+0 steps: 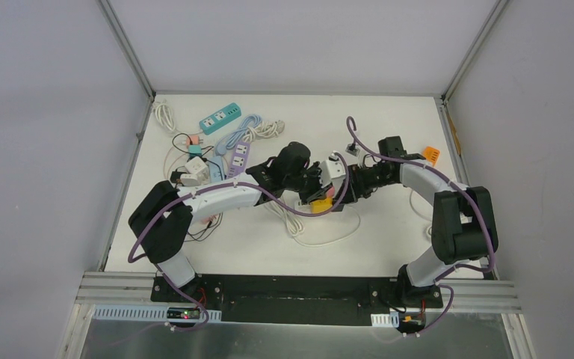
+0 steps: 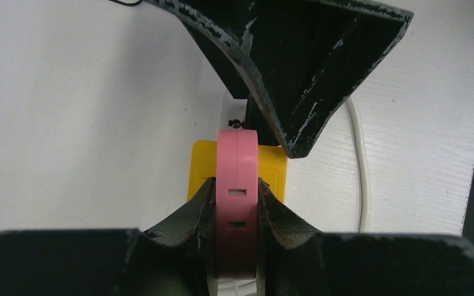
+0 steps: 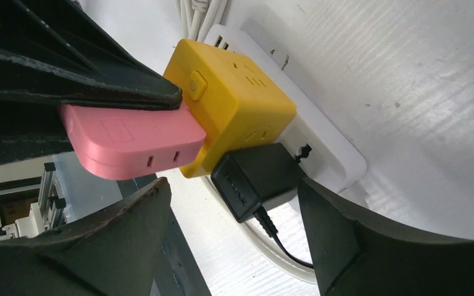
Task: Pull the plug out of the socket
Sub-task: Remove the plug from the socket.
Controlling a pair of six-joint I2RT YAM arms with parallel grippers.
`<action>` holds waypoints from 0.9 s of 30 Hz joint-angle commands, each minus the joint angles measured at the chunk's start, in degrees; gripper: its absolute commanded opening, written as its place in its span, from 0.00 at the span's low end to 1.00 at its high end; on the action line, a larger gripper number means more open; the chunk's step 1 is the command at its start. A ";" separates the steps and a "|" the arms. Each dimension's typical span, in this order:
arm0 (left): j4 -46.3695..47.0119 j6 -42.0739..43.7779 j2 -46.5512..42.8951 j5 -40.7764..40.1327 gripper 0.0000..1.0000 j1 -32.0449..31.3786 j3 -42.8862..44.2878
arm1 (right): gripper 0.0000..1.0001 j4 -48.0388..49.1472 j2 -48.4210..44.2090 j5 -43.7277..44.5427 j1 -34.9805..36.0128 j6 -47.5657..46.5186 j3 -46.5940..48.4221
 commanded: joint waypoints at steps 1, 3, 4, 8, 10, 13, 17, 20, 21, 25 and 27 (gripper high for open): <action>1.71 -1.88 -1.77 -1.04 0.00 -0.61 -0.60 | 0.79 5.16 -1.37 0.70 2.15 4.21 -0.56; 1.71 -1.91 -1.79 -1.12 0.00 -0.65 -0.58 | 0.79 6.06 -0.98 1.60 2.46 5.22 -0.65; 1.71 -1.91 -1.83 -1.19 0.00 -0.69 -0.59 | 0.78 6.55 -0.75 2.10 2.50 5.65 -0.74; 1.71 -2.00 -1.96 -1.30 0.00 -0.72 -0.74 | 0.76 6.86 -0.07 3.88 2.50 6.17 -0.99; 1.74 -2.08 -2.01 -1.30 0.00 -0.68 -0.82 | 0.74 6.88 0.33 5.00 2.45 6.21 -1.10; 1.87 -2.24 -2.13 -1.25 0.00 -0.72 -0.98 | 0.73 6.28 0.99 6.71 2.44 5.79 -1.06; 3.69 -1.50 -2.78 -1.45 0.00 -0.89 -1.75 | 0.72 5.13 2.12 8.35 2.52 4.86 -0.56; 3.34 3.42 -3.79 -3.50 0.00 -2.55 -2.86 | 0.71 4.53 2.75 8.90 2.48 4.54 -0.32; 2.69 5.37 -4.05 -4.56 0.00 -3.29 -2.95 | 0.71 4.45 2.94 9.07 2.47 4.45 -0.24; 0.06 6.43 -4.04 -7.60 0.00 -4.25 -2.12 | 0.70 4.25 3.20 9.53 2.49 4.25 -0.14; 0.26 3.52 -3.72 -6.80 0.00 -3.86 -1.70 | 0.70 4.24 3.28 9.67 2.44 4.27 -0.14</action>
